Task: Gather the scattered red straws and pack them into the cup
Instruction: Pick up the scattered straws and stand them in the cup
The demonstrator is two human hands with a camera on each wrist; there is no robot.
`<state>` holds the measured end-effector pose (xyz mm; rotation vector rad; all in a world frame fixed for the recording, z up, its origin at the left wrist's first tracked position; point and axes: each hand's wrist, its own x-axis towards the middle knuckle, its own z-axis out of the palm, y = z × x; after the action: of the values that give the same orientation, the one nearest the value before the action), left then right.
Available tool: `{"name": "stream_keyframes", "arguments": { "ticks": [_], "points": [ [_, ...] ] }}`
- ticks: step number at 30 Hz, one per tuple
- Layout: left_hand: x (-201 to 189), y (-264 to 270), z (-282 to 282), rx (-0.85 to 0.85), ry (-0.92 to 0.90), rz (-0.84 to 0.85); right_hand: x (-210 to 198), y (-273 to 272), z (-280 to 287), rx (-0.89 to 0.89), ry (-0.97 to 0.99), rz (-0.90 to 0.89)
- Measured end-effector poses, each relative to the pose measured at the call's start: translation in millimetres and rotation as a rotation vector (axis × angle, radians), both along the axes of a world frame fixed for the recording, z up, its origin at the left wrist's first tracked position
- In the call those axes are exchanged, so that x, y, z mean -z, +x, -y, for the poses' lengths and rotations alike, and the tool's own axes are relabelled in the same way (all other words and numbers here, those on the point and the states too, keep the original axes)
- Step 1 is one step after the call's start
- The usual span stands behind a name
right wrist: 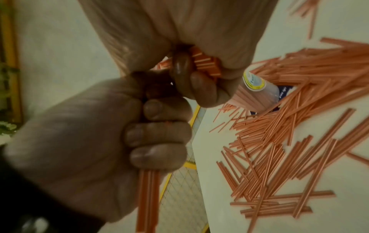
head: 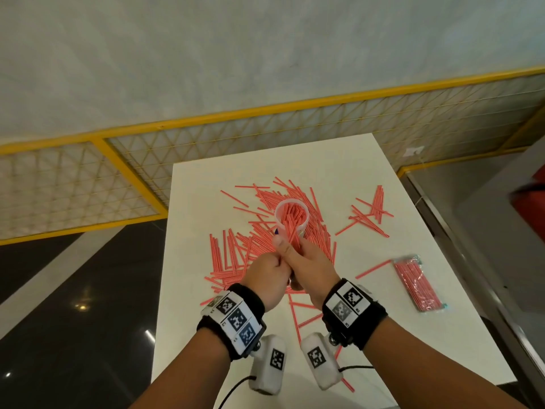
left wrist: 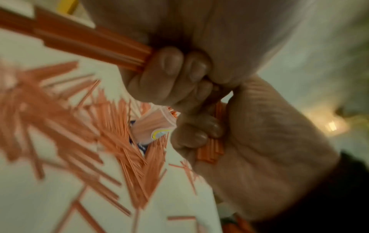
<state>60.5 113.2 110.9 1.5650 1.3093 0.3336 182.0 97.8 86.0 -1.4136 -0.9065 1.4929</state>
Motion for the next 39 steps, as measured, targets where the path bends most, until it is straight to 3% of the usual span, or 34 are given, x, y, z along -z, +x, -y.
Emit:
{"name": "stream_keyframes", "arguments": {
  "ticks": [5, 9, 16, 27, 30, 34, 36, 39],
  "points": [
    [3, -2, -3, 0.16, 0.079, -0.142, 10, 3, -6, 0.021, -0.022, 0.149],
    [3, -1, 5, 0.124, 0.064, -0.021, 8, 10, -14, 0.094, -0.028, 0.172],
    [8, 0, 14, 0.019, 0.131, 0.08, 3, 20, -31, 0.338, -0.175, -0.164],
    [10, -20, 7, -0.05, 0.137, -0.072, -1, 23, -38, 0.527, -0.089, -0.444],
    [10, -24, 5, -0.151, 0.167, -0.048, -1, 27, -38, 0.474, -0.072, -0.4],
    [9, -16, -5, -0.349, 0.155, 0.103, -6, 16, -26, 0.253, -0.032, -0.243],
    [3, -9, -11, -0.364, 0.142, 0.181, -3, 8, -22, 0.111, -0.021, -0.164],
    [-9, 1, -14, -0.277, 0.218, 0.135, 0, -5, -22, 0.025, -0.037, -0.191]
  ]
}}
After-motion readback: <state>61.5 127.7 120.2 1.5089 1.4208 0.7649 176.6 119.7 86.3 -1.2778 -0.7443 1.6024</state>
